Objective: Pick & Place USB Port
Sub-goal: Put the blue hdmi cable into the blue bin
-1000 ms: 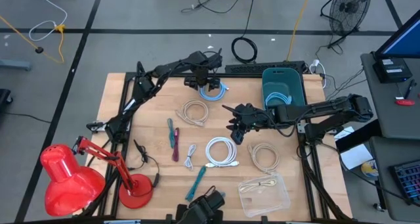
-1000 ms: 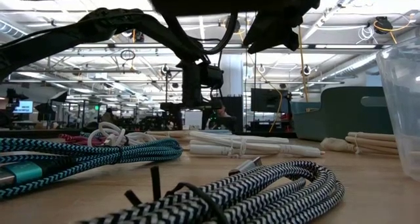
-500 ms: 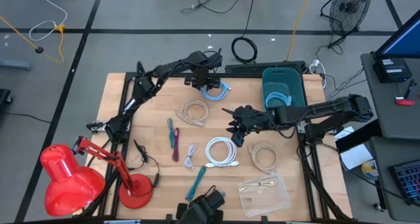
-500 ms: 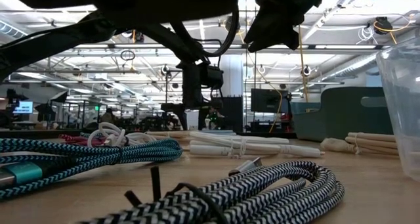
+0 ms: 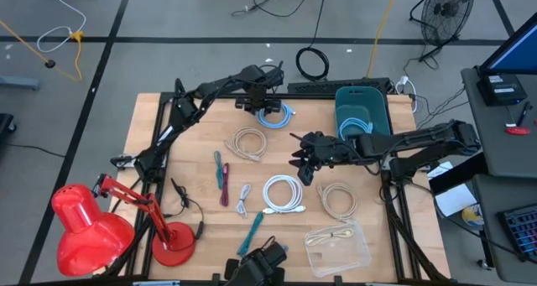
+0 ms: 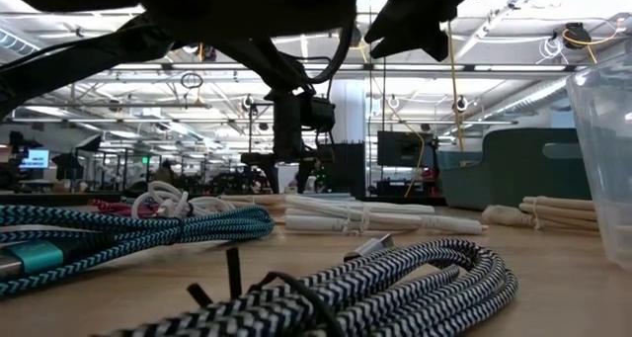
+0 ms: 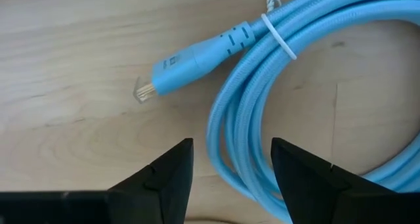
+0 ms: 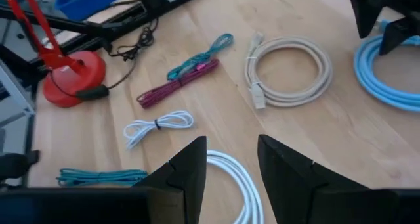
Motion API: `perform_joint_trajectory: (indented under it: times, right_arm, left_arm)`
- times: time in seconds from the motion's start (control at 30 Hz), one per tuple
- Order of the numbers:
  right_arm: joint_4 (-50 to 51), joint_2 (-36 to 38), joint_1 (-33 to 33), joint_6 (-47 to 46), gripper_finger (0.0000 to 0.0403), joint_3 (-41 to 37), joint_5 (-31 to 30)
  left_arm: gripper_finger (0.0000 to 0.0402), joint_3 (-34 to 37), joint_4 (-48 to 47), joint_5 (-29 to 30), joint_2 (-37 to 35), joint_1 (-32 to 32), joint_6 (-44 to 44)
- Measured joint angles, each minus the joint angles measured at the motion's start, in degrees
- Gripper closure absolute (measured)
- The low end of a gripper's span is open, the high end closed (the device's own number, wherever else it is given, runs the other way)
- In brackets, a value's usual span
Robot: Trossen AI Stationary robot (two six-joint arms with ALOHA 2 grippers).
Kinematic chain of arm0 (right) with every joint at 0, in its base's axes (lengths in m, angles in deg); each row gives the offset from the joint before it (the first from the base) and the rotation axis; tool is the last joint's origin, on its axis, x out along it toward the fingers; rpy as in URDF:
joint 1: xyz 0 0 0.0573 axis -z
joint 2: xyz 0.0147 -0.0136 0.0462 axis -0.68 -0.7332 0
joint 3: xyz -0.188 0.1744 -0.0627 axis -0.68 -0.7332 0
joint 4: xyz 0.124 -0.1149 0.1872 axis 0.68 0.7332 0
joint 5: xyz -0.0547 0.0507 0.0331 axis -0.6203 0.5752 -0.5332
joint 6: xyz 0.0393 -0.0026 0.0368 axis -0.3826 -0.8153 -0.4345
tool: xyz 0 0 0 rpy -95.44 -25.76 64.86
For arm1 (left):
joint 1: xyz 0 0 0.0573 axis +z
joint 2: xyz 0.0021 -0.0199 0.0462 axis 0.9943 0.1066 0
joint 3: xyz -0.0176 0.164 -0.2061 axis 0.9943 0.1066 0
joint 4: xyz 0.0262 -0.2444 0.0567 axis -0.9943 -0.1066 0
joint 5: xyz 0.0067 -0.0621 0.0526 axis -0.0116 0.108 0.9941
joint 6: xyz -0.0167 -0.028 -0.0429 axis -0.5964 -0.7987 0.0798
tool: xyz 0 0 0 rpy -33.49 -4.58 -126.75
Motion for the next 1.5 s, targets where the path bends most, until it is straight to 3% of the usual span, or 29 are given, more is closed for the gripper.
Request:
perform_joint_trajectory:
  times: [1.5]
  right_arm:
    - [-0.2,-0.1,-0.3,0.9,0.0275,0.0,-0.4]
  left_arm:
    - [0.0192,0.0,1.3,0.5,0.0,-0.5,-0.8]
